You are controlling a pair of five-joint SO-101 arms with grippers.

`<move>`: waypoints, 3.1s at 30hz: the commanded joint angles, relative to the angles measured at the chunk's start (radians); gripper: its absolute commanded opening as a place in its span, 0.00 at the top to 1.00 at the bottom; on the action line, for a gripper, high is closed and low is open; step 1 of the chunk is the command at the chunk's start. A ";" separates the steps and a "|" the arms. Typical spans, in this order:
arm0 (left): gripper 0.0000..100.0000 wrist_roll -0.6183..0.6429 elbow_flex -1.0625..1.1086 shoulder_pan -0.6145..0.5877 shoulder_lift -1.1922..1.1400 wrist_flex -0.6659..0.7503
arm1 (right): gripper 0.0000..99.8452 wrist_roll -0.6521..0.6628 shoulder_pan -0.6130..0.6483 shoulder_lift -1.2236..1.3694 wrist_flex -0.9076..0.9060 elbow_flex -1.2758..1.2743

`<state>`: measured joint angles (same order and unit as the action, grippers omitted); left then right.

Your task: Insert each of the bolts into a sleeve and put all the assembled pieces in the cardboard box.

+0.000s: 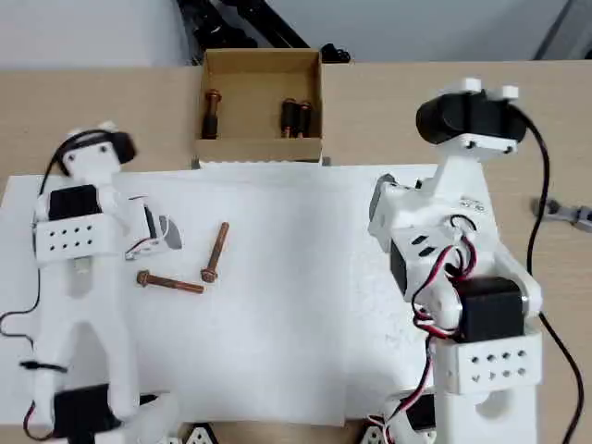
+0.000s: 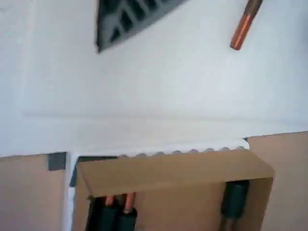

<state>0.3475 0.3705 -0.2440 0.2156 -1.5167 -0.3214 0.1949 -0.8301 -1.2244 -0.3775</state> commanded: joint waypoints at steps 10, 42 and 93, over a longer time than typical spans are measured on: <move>0.76 0.290 -0.042 0.000 -0.322 -0.003 | 0.85 -0.012 -0.012 -0.021 0.051 -0.078; 0.99 0.103 -0.237 0.002 -0.532 0.011 | 0.85 -0.009 -0.013 -0.021 0.050 -0.087; 0.99 -0.387 -0.025 0.101 0.881 0.015 | 0.85 0.143 -0.222 0.931 -0.200 0.488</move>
<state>-0.0315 0.3537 -0.1442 1.0917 -1.5167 -0.1926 -0.0015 0.0921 -1.4024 0.0414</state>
